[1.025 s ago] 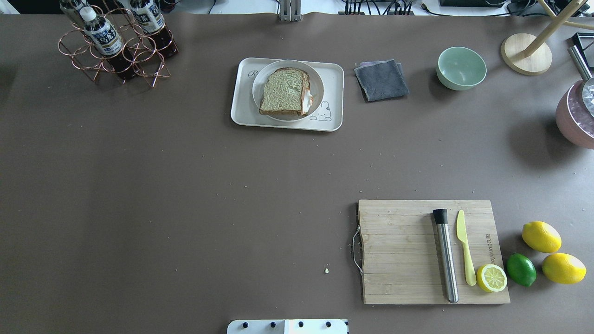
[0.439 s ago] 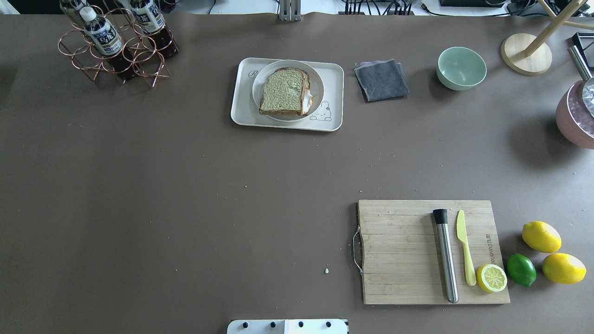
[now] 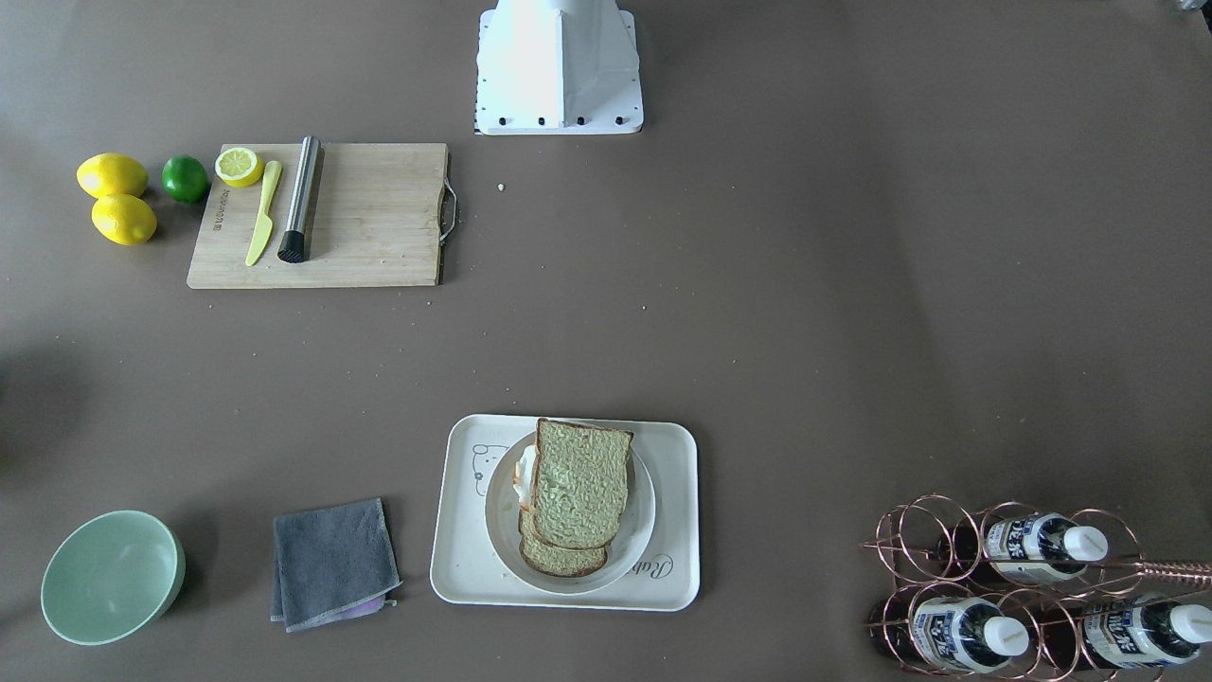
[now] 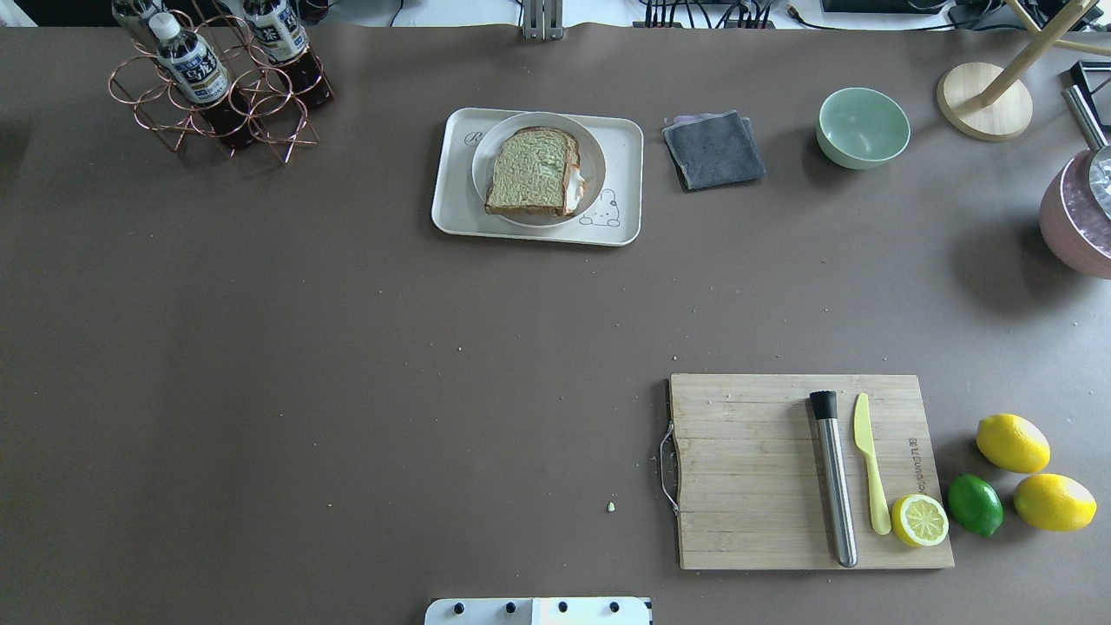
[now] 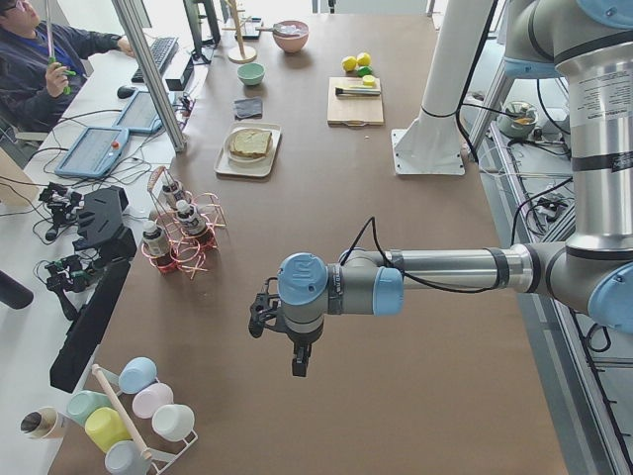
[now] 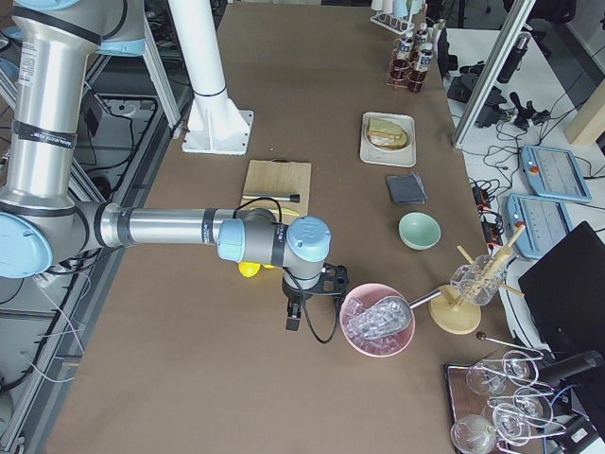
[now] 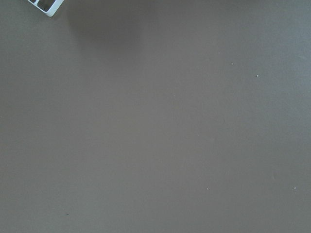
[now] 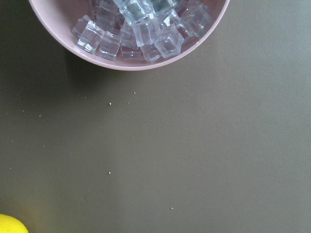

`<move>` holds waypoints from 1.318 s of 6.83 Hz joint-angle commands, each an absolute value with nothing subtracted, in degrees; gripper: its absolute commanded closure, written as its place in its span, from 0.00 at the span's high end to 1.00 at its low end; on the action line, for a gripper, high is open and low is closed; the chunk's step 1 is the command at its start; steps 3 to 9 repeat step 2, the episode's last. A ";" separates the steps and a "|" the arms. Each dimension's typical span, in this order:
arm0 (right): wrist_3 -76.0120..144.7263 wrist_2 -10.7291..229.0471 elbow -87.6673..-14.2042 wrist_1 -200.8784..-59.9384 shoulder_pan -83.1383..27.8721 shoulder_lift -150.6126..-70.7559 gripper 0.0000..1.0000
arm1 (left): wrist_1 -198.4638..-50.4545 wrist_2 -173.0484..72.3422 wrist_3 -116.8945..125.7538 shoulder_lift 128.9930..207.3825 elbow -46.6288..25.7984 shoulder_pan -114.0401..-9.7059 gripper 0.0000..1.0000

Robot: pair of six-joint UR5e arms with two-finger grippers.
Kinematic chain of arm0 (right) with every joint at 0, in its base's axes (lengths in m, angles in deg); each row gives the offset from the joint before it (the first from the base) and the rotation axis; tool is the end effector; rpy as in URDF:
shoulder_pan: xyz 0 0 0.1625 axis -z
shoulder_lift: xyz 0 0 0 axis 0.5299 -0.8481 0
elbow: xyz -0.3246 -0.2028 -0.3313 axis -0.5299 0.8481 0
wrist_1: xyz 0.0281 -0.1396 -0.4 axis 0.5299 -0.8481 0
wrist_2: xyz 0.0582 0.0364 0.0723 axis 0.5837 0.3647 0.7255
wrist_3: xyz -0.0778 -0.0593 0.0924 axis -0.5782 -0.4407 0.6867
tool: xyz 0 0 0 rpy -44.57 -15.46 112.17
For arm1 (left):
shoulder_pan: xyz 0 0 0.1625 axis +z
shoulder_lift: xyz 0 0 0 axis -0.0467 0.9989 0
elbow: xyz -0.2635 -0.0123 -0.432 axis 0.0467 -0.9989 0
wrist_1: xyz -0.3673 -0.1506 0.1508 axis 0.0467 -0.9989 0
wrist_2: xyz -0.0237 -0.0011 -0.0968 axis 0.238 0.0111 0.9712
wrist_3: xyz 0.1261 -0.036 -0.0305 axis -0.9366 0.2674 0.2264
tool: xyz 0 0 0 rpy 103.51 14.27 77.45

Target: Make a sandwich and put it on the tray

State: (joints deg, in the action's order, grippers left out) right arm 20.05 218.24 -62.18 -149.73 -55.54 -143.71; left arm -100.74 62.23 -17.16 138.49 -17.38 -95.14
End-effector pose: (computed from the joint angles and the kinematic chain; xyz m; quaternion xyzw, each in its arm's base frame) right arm 0.0266 -0.3832 0.7545 -0.0533 -0.3570 0.0127 0.9325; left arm -0.0573 -0.4124 0.7721 0.0337 0.3740 0.0369 0.9261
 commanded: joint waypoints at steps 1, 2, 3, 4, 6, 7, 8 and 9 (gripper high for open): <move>20.05 218.24 -62.18 -149.73 -55.54 -143.71 1.00 | -100.73 62.23 -17.16 138.49 -17.36 -95.14 0.98; 20.05 218.24 -62.18 -149.73 -55.54 -143.71 1.00 | -100.73 62.23 -17.16 138.49 -17.36 -95.14 0.98; 20.05 218.24 -62.18 -149.73 -55.54 -143.71 1.00 | -100.73 62.23 -17.16 138.49 -17.36 -95.14 0.98; 20.05 218.24 -62.18 -149.73 -55.54 -143.71 1.00 | -100.73 62.23 -17.16 138.49 -17.36 -95.14 0.98; 20.05 218.24 -62.18 -149.73 -55.54 -143.71 1.00 | -100.73 62.23 -17.16 138.49 -17.36 -95.14 0.98; 20.05 218.24 -62.18 -149.73 -55.54 -143.71 1.00 | -100.73 62.23 -17.16 138.49 -17.36 -95.14 0.98; 20.05 218.24 -62.18 -149.73 -55.54 -143.71 1.00 | -100.73 62.23 -17.16 138.49 -17.36 -95.14 0.98; 20.05 218.24 -62.18 -149.73 -55.54 -143.71 1.00 | -100.73 62.23 -17.16 138.49 -17.36 -95.14 0.98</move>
